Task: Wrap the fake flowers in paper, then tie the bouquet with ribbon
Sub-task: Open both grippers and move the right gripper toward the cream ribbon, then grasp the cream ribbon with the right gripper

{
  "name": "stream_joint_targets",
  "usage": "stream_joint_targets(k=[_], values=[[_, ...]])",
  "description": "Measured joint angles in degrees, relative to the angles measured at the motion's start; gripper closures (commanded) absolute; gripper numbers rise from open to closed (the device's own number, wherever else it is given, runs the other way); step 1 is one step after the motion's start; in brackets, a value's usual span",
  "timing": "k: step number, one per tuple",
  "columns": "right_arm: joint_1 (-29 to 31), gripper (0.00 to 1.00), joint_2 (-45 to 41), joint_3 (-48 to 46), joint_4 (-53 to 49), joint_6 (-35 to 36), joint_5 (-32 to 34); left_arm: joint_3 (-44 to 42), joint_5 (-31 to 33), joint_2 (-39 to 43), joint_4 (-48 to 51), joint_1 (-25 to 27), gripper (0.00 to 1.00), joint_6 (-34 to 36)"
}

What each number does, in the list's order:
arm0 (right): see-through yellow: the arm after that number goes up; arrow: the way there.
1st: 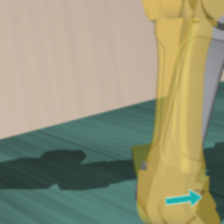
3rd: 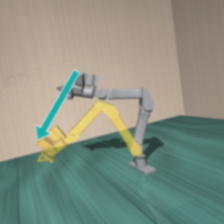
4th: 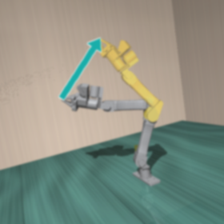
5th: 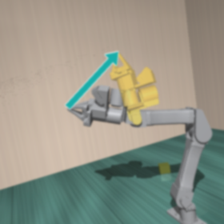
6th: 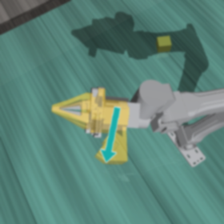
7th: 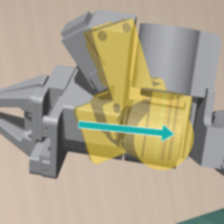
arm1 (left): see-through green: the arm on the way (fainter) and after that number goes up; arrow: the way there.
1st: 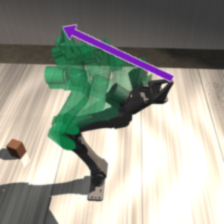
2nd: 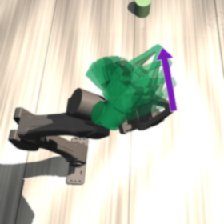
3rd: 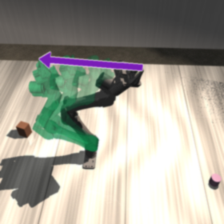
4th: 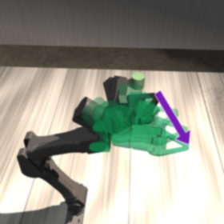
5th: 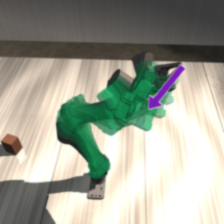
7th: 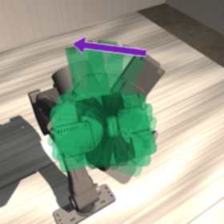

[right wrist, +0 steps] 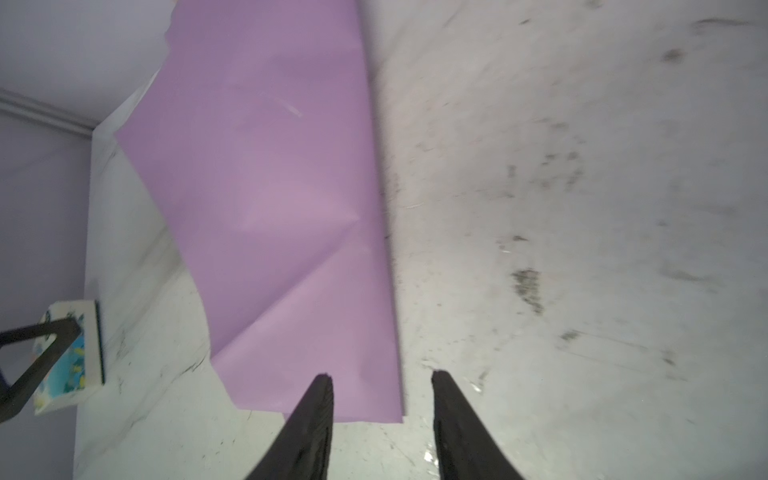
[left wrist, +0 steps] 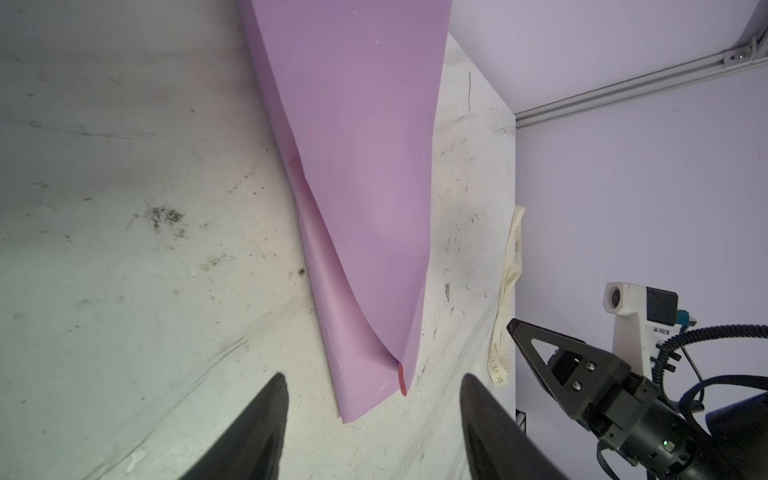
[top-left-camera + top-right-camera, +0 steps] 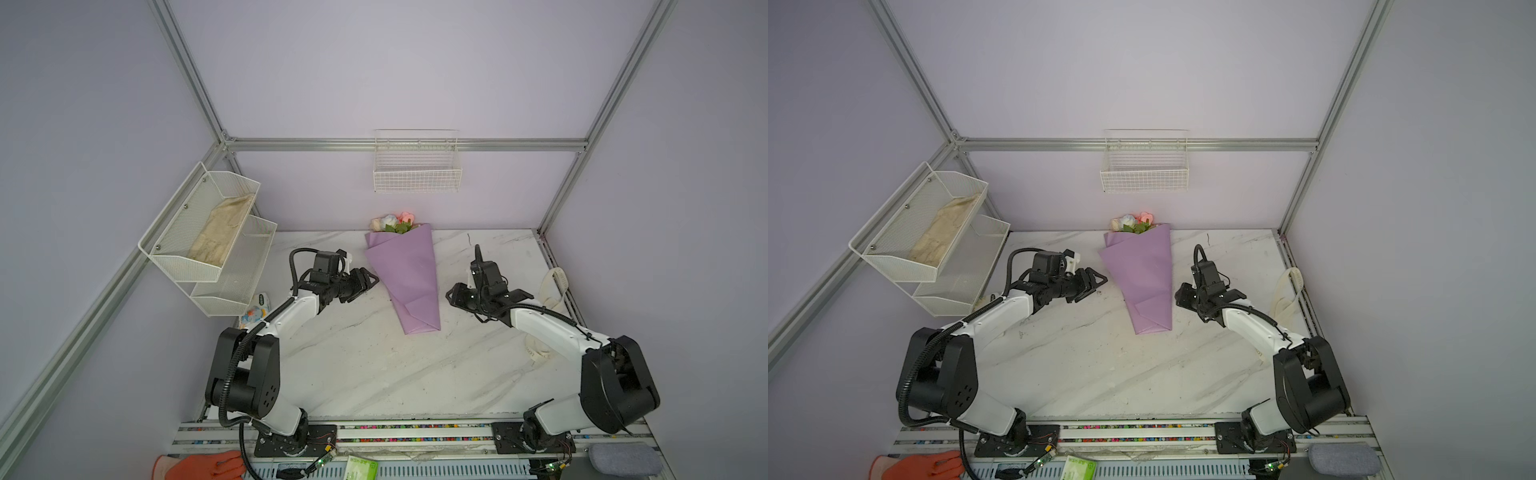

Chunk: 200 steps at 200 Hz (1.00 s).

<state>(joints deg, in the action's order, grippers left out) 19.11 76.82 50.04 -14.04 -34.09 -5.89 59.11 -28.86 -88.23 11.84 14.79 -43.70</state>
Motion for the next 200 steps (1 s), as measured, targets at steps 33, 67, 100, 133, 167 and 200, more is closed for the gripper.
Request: stream_joint_targets(k=[33, 67, 100, 133, 167, 200], values=[[-13.90, 0.65, -14.51, -7.06, -3.89, -1.73, 4.96, 0.00, 1.33, 1.25, 1.36, 5.53, 0.37, 1.11], [-25.38, 0.65, -19.74, -11.26, -8.72, -2.32, 7.17, 0.00, 3.82, 4.46, 2.58, 12.17, 0.36, 2.40], [-28.83, 0.59, -12.22, -10.75, -10.19, -1.55, 9.57, -1.33, 5.79, 9.03, 3.21, 13.42, 0.35, 3.85], [-32.17, 0.54, -2.71, -8.57, -10.71, 0.33, 10.43, -3.61, 7.61, 11.82, 4.33, 13.33, 0.34, 5.57], [-32.74, 0.52, 0.04, -8.70, -10.93, 0.94, 10.58, -5.25, 8.74, 13.40, 6.27, 13.20, 0.34, 6.99], [-31.87, 0.50, 5.66, -8.68, -10.78, 2.54, 9.68, -5.99, 8.68, 14.23, 6.69, 12.70, 0.34, 7.45]])
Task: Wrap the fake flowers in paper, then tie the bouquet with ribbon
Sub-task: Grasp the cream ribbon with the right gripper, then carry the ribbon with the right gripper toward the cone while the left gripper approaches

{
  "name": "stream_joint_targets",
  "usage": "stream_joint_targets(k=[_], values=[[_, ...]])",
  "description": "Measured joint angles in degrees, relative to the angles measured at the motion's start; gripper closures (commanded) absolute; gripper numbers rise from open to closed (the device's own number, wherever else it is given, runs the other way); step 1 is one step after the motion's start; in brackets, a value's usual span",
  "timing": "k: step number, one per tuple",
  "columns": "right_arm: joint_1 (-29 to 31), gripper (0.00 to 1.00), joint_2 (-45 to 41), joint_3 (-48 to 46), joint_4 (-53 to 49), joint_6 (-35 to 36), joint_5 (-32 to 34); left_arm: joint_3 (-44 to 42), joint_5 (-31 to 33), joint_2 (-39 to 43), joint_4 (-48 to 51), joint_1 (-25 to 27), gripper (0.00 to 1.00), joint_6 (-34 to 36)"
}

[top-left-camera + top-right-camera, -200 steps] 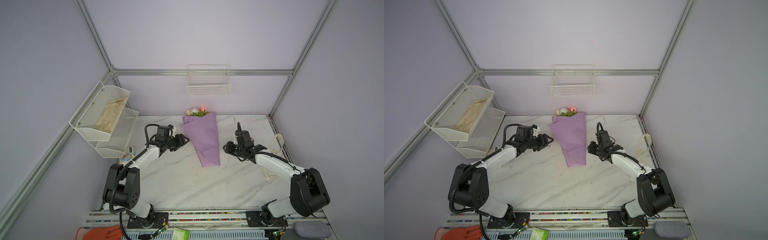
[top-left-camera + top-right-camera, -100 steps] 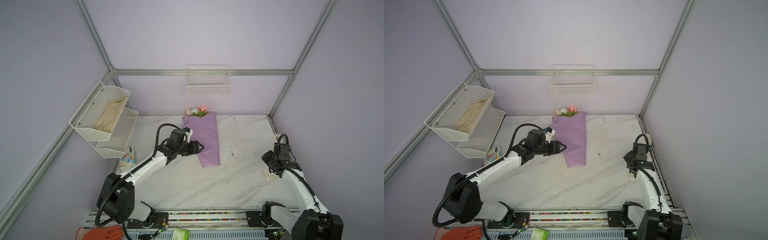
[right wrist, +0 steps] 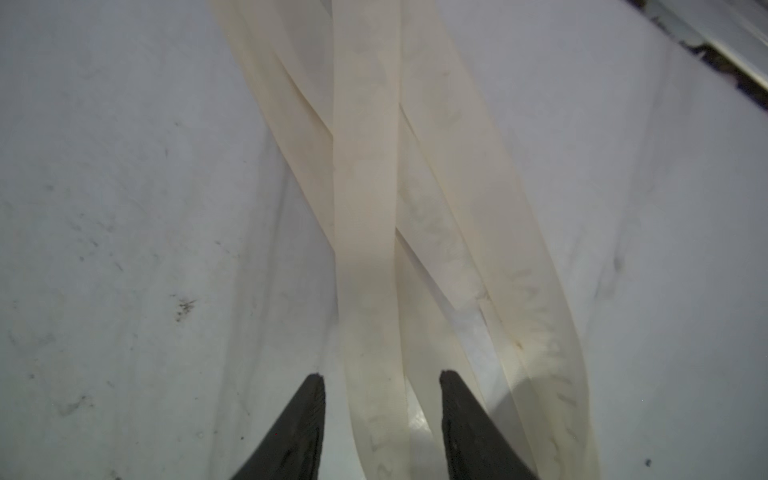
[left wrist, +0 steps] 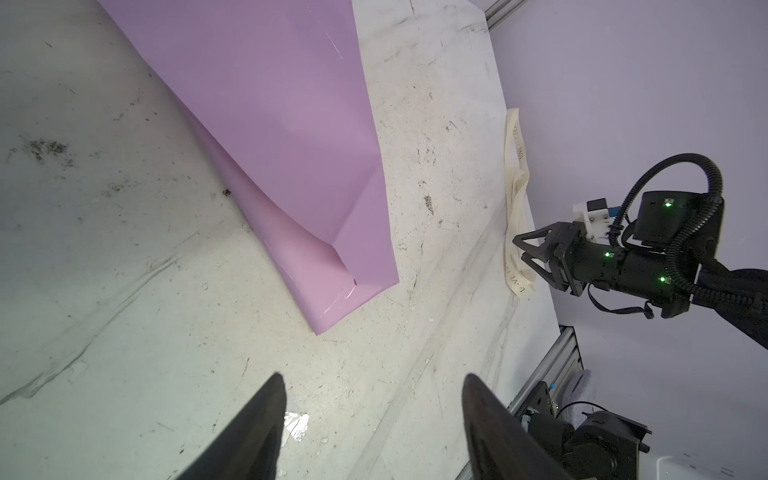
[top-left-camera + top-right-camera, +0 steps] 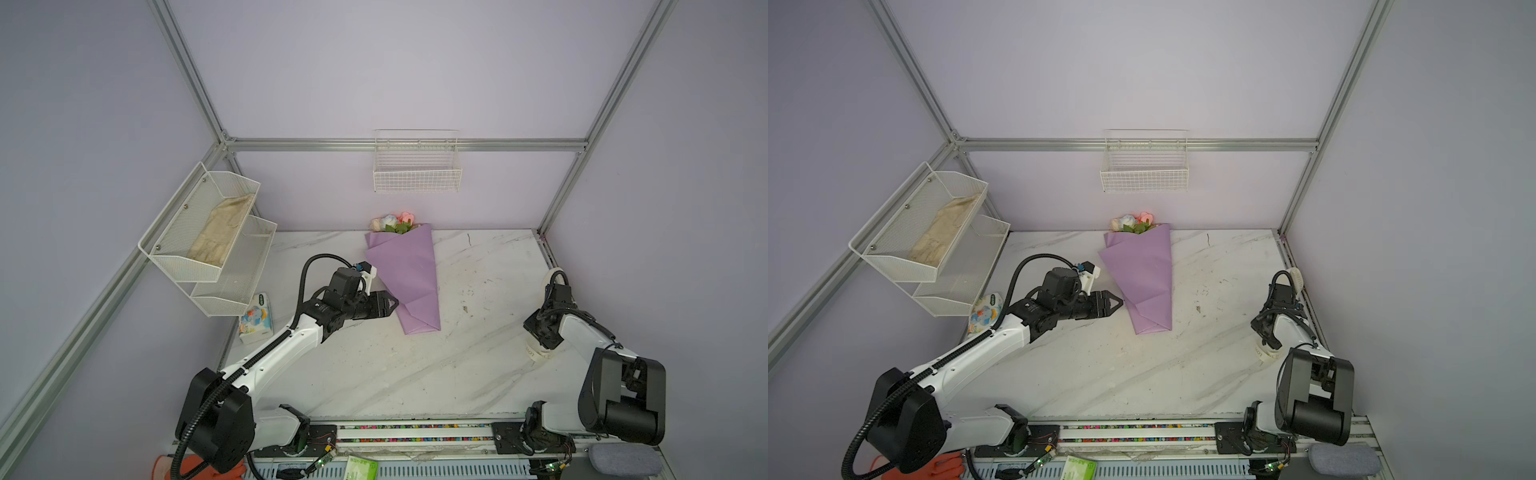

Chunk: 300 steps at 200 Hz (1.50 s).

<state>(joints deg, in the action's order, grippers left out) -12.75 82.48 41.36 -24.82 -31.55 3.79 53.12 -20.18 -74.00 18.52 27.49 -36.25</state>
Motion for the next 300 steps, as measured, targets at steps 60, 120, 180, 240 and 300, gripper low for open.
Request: stream_joint_targets(k=[60, 120, 180, 240, 300], values=[[10.75, 0.74, 4.59, 1.84, 0.39, -2.27, 4.68, -2.49, -0.15, 1.88, 0.52, -0.24, 0.34, -0.04], [15.26, 1.00, 0.79, 1.36, -2.05, -2.93, 1.55, -3.54, 0.07, 5.31, 3.23, -2.49, 0.37, -0.11], [22.80, 1.00, -18.27, 5.57, -5.09, -1.51, -7.85, -3.56, 0.02, 11.93, 6.51, -4.13, 0.37, -0.55], [36.46, 1.00, -19.39, 14.91, -6.49, -0.76, -16.72, -6.56, -1.66, 17.68, 4.72, -4.17, 0.35, -2.64], [47.36, 1.00, -19.45, 20.11, -1.09, -4.24, -22.99, -10.67, -8.44, 20.02, -4.48, -2.16, 0.29, -6.43]])
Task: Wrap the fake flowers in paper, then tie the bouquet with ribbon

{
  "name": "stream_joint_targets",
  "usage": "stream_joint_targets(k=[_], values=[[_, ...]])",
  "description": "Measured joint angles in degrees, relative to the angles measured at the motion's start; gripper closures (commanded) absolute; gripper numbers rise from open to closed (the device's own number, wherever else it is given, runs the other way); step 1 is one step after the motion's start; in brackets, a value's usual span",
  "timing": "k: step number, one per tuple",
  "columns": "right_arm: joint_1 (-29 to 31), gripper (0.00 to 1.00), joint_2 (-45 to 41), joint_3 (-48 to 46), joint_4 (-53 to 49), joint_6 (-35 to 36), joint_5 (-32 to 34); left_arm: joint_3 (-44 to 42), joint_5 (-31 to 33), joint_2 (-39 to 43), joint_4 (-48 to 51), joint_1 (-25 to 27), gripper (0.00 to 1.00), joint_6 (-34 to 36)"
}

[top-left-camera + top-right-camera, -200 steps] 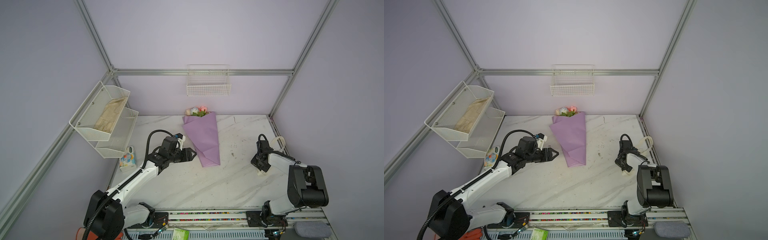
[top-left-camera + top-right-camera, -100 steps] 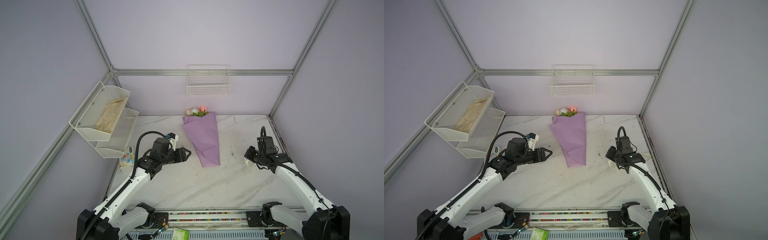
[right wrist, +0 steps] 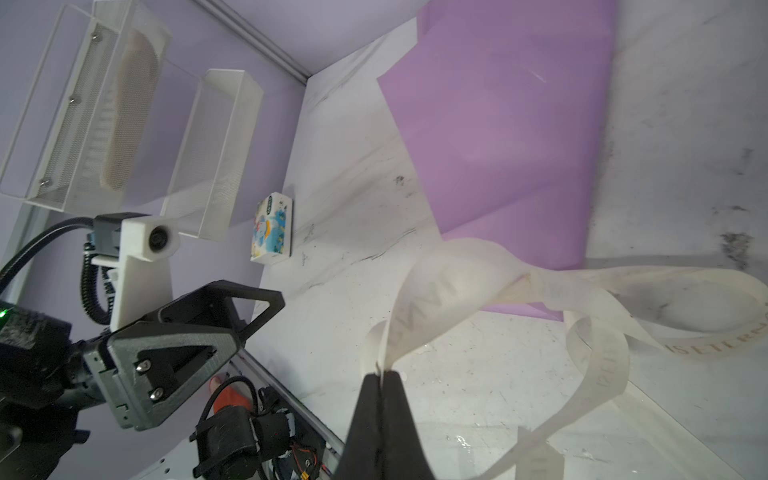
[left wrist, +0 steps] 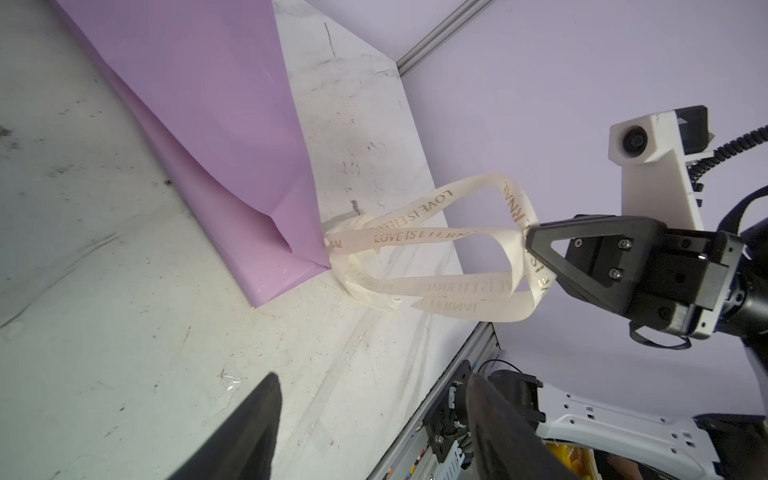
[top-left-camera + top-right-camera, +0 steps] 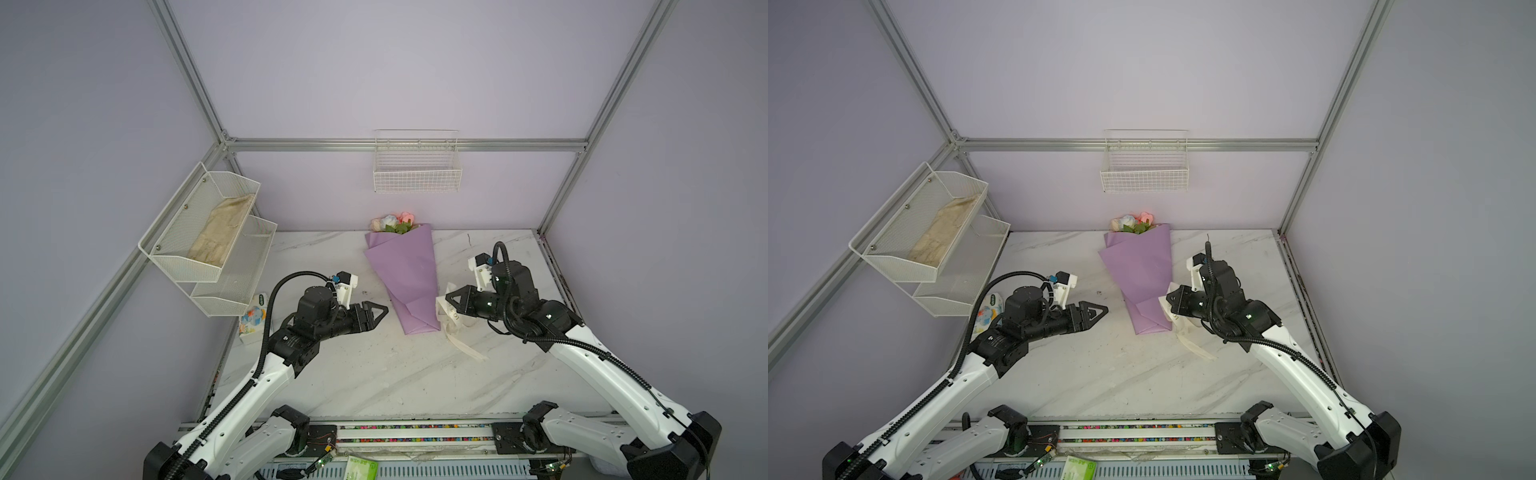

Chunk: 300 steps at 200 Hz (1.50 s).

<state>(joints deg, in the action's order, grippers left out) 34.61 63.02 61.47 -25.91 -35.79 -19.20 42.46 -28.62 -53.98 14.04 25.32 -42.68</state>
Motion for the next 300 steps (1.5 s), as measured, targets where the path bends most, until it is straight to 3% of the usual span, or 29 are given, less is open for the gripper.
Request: stream_joint_targets(k=[50, 90, 168, 204, 228, 251, 300], values=[[4.61, 1.00, 4.04, 4.63, 3.50, 0.07, -5.01, 0.17, -2.80, -2.05, -3.13, 5.16, 0.25, 1.64], [5.33, 1.00, 5.07, 5.86, 3.80, 0.98, -8.57, 0.20, -0.46, -2.64, -1.97, 8.59, 0.27, 7.26], [6.34, 1.00, 7.30, 6.32, 2.60, 3.74, -12.31, 2.56, 4.42, -3.89, -1.70, 11.21, 0.31, 38.86], [6.34, 1.00, 7.41, 6.32, 2.54, 4.42, -13.07, 5.57, 4.37, -8.13, -4.28, 13.11, 0.49, 46.80], [6.38, 1.00, 7.41, 6.32, 2.54, 4.59, -13.27, 5.90, 4.87, -9.81, -5.09, 13.70, 0.80, 49.64], [6.47, 1.00, 7.17, 6.01, 2.47, 4.59, -13.25, 5.90, 6.71, -10.03, -5.90, 13.77, 1.00, 50.90], [6.58, 0.98, 4.61, 1.88, 2.45, 3.78, -9.81, 5.57, 15.06, -3.65, -5.92, 13.88, 1.00, 44.39]])
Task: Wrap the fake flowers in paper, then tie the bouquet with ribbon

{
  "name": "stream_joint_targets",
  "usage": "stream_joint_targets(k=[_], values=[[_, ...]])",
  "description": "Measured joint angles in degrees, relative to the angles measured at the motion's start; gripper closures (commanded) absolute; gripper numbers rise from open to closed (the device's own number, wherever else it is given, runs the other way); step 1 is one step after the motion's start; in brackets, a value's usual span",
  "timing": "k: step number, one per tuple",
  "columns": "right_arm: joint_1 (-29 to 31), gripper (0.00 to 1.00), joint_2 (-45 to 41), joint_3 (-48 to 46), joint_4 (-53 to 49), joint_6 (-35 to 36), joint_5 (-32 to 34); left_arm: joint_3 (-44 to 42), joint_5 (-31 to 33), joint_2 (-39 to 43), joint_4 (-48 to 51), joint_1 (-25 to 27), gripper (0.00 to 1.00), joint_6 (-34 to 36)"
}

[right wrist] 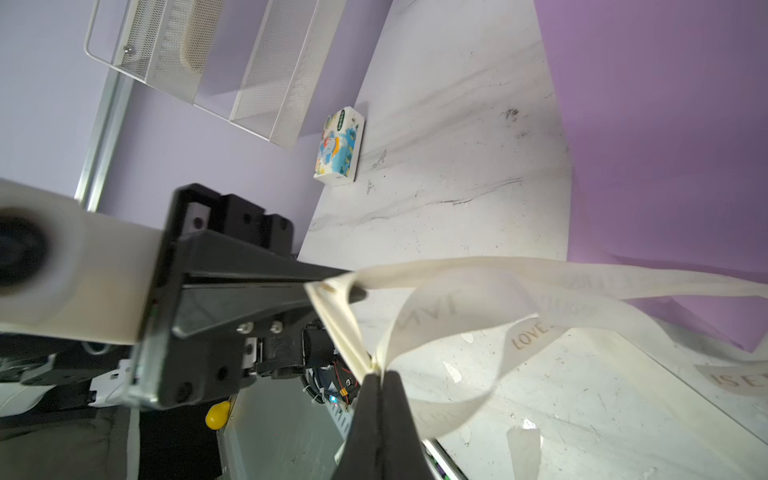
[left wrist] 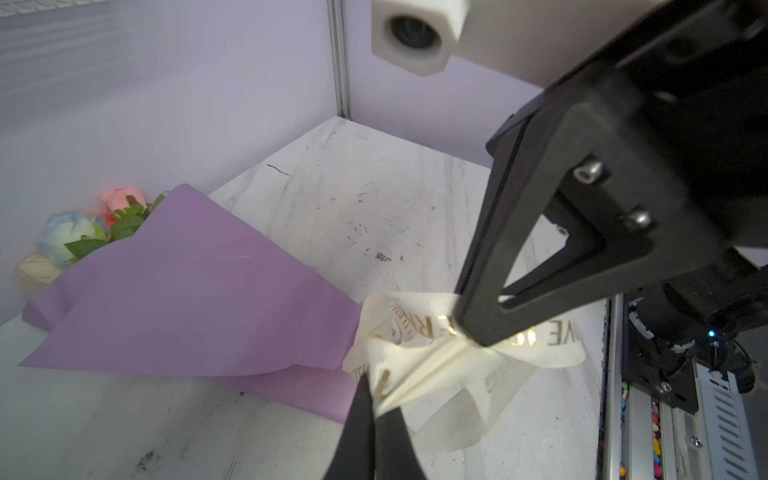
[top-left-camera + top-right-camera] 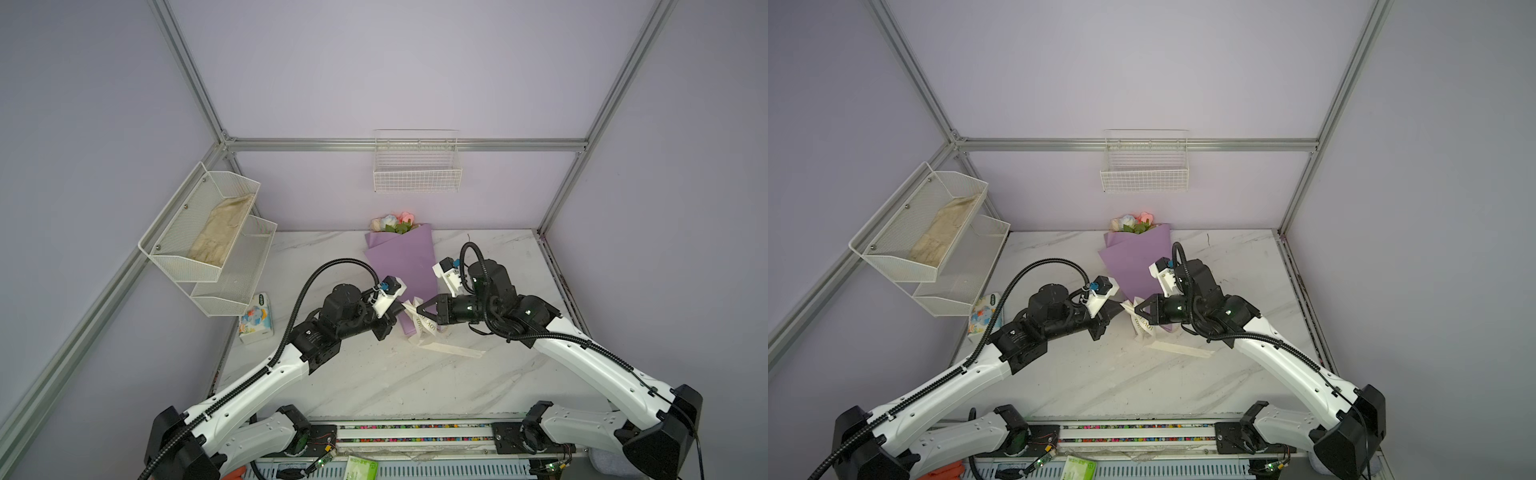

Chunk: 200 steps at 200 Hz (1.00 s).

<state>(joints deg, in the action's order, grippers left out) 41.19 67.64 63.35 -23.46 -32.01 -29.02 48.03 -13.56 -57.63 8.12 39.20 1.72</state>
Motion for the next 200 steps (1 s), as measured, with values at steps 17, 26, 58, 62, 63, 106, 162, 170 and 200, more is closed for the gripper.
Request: stream_joint_targets(k=[17, 26, 58, 62, 63, 106, 162, 170, 200], values=[[0.02, 0.98, -1.07, -0.98, -0.72, -0.50, 2.78, -1.55, 2.80, 5.05, -1.31, -0.02, 1.00, -3.52], [0.00, 0.98, -1.55, -1.25, -1.18, -0.66, 4.04, -2.47, 4.07, 7.74, -1.46, -0.11, 1.00, -5.35], [0.02, 0.99, -2.08, -1.36, -2.56, -0.66, 8.13, -3.06, 8.59, 11.72, 0.59, -0.13, 1.00, -10.21], [0.02, 0.99, -2.08, -1.36, -2.89, -0.70, 8.76, -3.06, 9.11, 12.00, 1.03, -0.13, 1.00, -10.82], [0.02, 0.99, -2.05, -1.36, -2.99, -0.63, 9.05, -3.06, 9.25, 12.04, 1.09, -0.13, 1.00, -10.95], [0.00, 1.00, -1.79, -1.07, -6.58, -0.68, 16.11, -3.28, 14.32, 16.94, 7.30, -0.13, 1.00, -16.61], [0.00, 1.00, -2.84, -0.74, -12.04, -2.01, 25.05, -4.11, 19.45, 23.87, 15.43, -0.15, 1.00, -21.92], [0.00, 1.00, -3.13, -0.07, -14.14, -2.80, 27.85, -4.11, 21.31, 24.44, 17.09, -0.15, 1.00, -22.77], [-3.43, 1.00, -5.62, 4.15, -23.91, -8.26, 42.64, -3.89, 32.09, 26.47, 27.80, -0.20, 1.00, -27.28]])
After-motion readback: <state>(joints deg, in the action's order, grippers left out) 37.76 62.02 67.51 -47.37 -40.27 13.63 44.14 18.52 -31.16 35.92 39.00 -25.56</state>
